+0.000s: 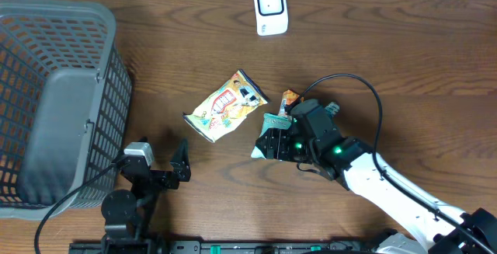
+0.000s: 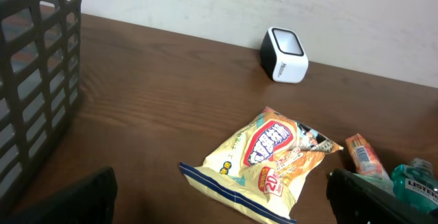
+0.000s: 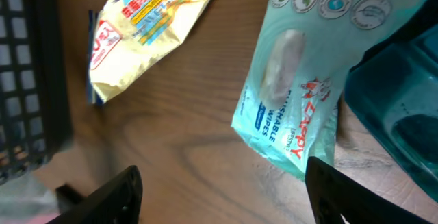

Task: Scan the item barcode
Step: 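Lower the right gripper onto the wipes pack and grasp it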

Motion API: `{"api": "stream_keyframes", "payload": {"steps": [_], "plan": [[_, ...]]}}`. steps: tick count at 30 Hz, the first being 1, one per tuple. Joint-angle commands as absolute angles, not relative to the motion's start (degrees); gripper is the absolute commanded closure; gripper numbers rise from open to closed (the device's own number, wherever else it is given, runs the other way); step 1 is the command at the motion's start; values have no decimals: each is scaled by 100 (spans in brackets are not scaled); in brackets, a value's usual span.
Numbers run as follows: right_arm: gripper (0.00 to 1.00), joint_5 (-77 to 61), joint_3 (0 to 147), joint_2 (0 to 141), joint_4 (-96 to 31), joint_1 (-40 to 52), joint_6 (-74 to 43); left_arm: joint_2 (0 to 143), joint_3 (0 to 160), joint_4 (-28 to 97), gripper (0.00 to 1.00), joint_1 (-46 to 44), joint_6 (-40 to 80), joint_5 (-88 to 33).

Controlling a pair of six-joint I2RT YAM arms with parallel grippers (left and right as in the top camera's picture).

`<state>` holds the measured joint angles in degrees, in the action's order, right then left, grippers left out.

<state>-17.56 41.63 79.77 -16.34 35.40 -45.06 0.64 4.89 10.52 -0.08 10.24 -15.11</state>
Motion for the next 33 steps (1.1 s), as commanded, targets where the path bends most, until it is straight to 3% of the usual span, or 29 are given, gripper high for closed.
{"api": "stream_keyframes", "payload": {"steps": [1,18,33], "plan": [[27,-703,4268,7948,-1693,3750,-4587,23,370,1153,2,-23,967,-1581],[26,-158,4270,8908,-1247,4016,-5636,23,370,1153,2,-25,967,-1581],[37,318,4268,8932,-1175,4016,-5830,23,370,1153,2,-25,967,-1581]]}}
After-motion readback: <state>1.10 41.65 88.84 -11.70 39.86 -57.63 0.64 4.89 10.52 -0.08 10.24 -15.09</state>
